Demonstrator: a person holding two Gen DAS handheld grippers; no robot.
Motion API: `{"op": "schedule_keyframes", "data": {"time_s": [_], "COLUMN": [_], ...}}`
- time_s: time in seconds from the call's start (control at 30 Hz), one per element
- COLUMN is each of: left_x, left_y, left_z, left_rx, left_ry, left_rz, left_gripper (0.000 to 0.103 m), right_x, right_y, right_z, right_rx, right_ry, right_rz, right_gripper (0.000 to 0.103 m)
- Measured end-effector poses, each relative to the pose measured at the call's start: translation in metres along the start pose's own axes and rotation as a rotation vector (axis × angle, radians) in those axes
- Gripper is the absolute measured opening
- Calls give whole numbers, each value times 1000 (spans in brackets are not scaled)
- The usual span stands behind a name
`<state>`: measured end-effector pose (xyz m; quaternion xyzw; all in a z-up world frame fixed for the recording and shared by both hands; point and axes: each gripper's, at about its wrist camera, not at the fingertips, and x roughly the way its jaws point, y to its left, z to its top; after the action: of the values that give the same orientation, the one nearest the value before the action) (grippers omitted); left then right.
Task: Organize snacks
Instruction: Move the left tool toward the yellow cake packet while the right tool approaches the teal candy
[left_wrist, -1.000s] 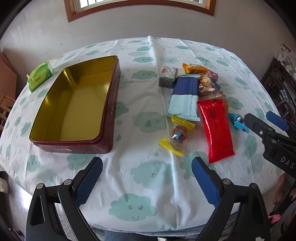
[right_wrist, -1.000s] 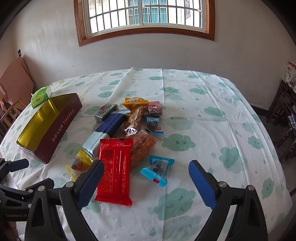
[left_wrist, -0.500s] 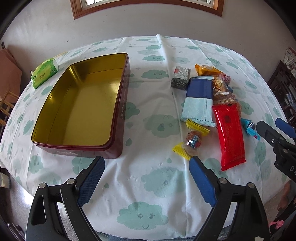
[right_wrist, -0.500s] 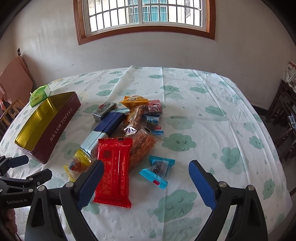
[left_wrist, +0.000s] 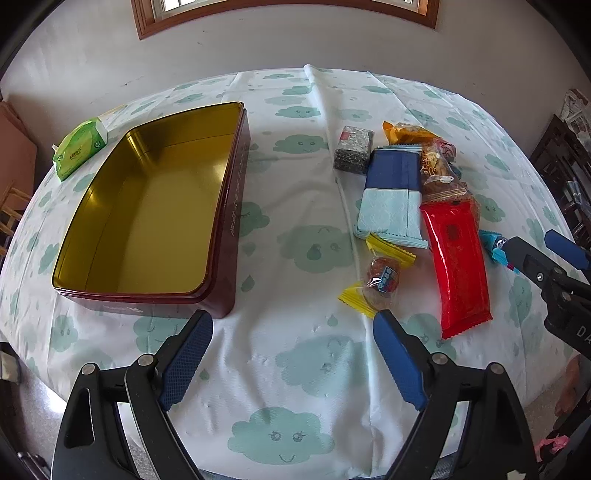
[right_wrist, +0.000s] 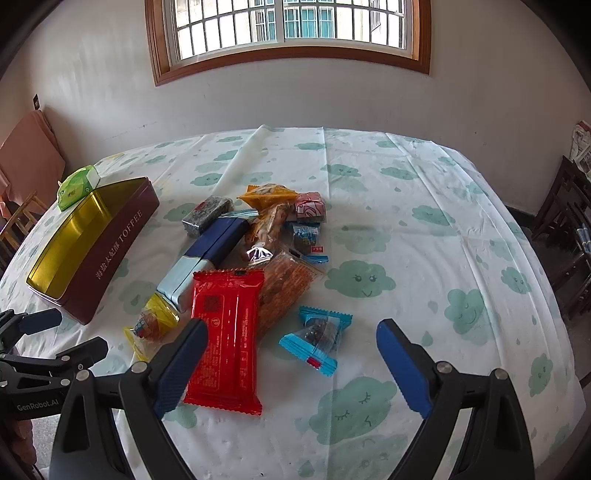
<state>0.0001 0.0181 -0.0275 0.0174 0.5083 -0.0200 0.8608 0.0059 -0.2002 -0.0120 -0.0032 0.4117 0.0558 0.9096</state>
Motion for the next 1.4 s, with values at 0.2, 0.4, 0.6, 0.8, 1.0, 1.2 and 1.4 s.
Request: {"op": "schedule_keyframes", "data": {"time_s": [0.2,0.4,0.6,0.8,1.0,1.2,1.4], "left_x": [3,3,4,5,7,12,19], "left_y": [-4,-6,-8,-11,-17,-22,-27], "left_z": [0,0,0,1,3,8,13], "left_rx": [11,21,29,44,66,82,99], "left_ry": [7,5,7,5,2,5,21], "left_rz": [-12,-25,-40,-56,-91,-115,-129], "left_gripper": [81,81,79,75,72,72,67], "right_x": [1,2,9,19,33,47,55], "right_y": [0,-2,-4,-13,-22,-25,-30], "right_z": [-1,-1,-3,-5,-3,-4,-5], "right_rx": [2,8,2,28,57,65,83], "right_ry": [2,5,25,57,82,113,125], "right_rz": [-8,-8,-9,0,4,11,25], "right_gripper": [94,93,85,72,61,53,43]}}
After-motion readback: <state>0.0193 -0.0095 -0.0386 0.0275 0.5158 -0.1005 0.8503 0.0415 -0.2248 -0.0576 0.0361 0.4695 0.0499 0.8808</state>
